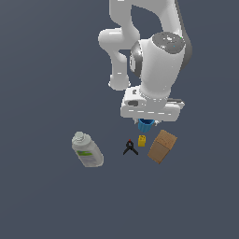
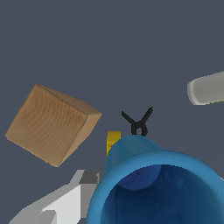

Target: Pick up a designated object from a clutter of objects.

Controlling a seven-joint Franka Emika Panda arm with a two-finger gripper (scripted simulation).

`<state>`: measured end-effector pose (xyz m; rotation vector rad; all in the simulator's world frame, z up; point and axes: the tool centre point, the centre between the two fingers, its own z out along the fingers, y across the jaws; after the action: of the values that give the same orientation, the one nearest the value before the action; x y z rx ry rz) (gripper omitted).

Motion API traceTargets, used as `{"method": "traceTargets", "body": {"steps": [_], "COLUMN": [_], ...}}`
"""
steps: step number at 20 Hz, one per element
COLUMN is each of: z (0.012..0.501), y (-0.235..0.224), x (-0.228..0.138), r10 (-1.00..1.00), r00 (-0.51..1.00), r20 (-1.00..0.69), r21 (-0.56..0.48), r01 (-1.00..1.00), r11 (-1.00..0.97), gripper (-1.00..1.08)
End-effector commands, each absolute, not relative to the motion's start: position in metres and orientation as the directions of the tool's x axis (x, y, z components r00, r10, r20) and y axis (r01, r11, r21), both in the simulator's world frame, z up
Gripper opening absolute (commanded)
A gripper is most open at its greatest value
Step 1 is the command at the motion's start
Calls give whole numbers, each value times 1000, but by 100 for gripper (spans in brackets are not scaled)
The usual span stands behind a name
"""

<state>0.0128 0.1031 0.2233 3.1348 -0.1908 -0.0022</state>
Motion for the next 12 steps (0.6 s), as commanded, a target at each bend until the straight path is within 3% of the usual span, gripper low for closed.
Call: {"method": "traceTargets", "body": {"steps": [1,12], "z": [244,332], "y": [103,104], "x": [0,-52], "r10": [-121,-121], "r00": [993,993], "r20": [0,0], "r21": [1,1], "r01": [-121,-121], "r11": [-993,-993], "gripper": [-100,-100]}}
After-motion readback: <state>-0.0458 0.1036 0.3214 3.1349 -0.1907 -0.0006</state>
